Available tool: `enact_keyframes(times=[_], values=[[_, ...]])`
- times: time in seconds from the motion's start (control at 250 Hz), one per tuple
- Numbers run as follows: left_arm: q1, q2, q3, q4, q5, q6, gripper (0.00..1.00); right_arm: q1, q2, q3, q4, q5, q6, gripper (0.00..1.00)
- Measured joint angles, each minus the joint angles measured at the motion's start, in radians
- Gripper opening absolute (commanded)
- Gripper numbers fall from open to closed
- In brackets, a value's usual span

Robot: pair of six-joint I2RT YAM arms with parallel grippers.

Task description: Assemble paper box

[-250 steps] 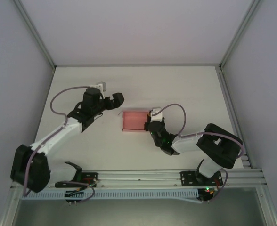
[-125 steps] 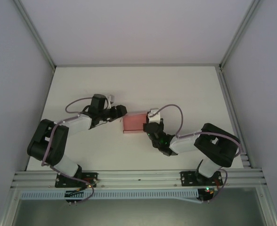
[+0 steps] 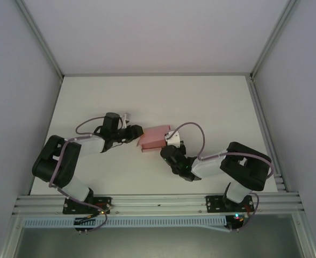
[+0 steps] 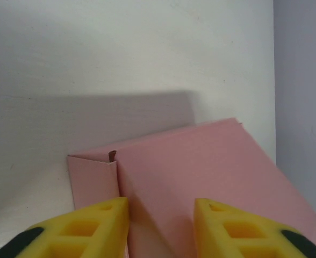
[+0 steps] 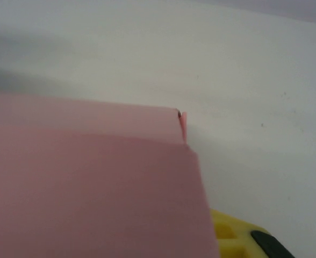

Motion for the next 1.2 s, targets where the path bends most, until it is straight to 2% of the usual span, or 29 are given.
enact_keyframes(times=[0.04, 0.084, 0.196, 0.371, 0.531, 0.671, 0.735, 0.827, 0.922, 1.006, 1.11, 1.158, 1.202], values=[[-0.001, 0.007, 0.000, 0.008, 0.005, 0.000, 0.33, 0.003, -0.013, -0.011, -0.024, -0.011, 0.009, 0.35], [-0.002, 0.013, 0.000, 0.018, 0.008, 0.001, 0.32, 0.005, -0.039, -0.028, -0.046, -0.023, 0.009, 0.49], [-0.005, 0.025, 0.000, 0.032, 0.014, 0.001, 0.28, 0.007, -0.135, -0.073, -0.084, -0.066, 0.025, 0.65], [-0.006, 0.034, 0.000, 0.040, 0.013, 0.008, 0.27, 0.007, -0.306, -0.127, -0.153, -0.179, 0.025, 1.00], [-0.011, 0.042, 0.000, 0.051, 0.013, 0.016, 0.26, 0.007, -0.471, -0.173, -0.223, -0.353, -0.006, 1.00], [-0.015, 0.046, 0.003, 0.054, 0.010, 0.032, 0.26, -0.003, -0.632, -0.184, -0.278, -0.384, 0.013, 1.00], [-0.019, 0.048, 0.008, 0.050, 0.006, 0.039, 0.26, -0.034, -0.698, -0.179, -0.291, -0.388, 0.048, 1.00], [-0.024, 0.048, 0.013, 0.042, -0.002, 0.053, 0.27, -0.129, -0.742, -0.145, -0.323, -0.404, 0.121, 1.00], [-0.028, 0.048, 0.019, 0.035, -0.008, 0.065, 0.27, -0.230, -0.704, -0.077, -0.366, -0.447, 0.191, 1.00], [-0.032, 0.048, 0.021, 0.031, -0.013, 0.070, 0.27, -0.265, -0.610, -0.013, -0.385, -0.483, 0.225, 0.99], [-0.036, 0.048, 0.026, 0.024, -0.020, 0.081, 0.27, -0.281, -0.455, 0.059, -0.412, -0.529, 0.264, 0.92], [-0.038, 0.048, 0.029, 0.020, -0.023, 0.088, 0.28, -0.294, -0.388, 0.081, -0.422, -0.551, 0.287, 0.84], [-0.040, 0.048, 0.032, 0.014, -0.026, 0.092, 0.29, -0.312, -0.323, 0.096, -0.428, -0.571, 0.309, 0.81]])
